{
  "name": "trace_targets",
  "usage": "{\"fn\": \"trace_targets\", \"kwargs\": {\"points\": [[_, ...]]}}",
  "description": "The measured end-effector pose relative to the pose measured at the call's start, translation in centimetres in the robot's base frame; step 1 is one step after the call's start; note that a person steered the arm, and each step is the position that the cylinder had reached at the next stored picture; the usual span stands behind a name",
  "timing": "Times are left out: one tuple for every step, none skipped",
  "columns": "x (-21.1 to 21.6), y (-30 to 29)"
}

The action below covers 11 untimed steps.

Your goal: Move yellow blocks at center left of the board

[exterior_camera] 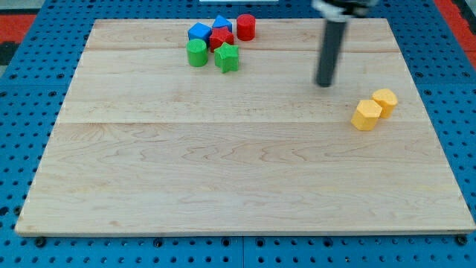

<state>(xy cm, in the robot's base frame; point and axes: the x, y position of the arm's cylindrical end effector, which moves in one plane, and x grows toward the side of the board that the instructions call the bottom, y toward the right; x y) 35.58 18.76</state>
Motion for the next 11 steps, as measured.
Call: {"fn": "trace_targets", "kwargs": {"points": [[1.5, 9.2], [5.9, 9.5], [7.9, 2.2], [7.5, -6.7], [7.7, -3.9], [11.8, -2.1], [9.2, -13.8], [5.3, -26.1], [4.1, -33.3], [4.2, -30.9], [6.8, -29.0]]}}
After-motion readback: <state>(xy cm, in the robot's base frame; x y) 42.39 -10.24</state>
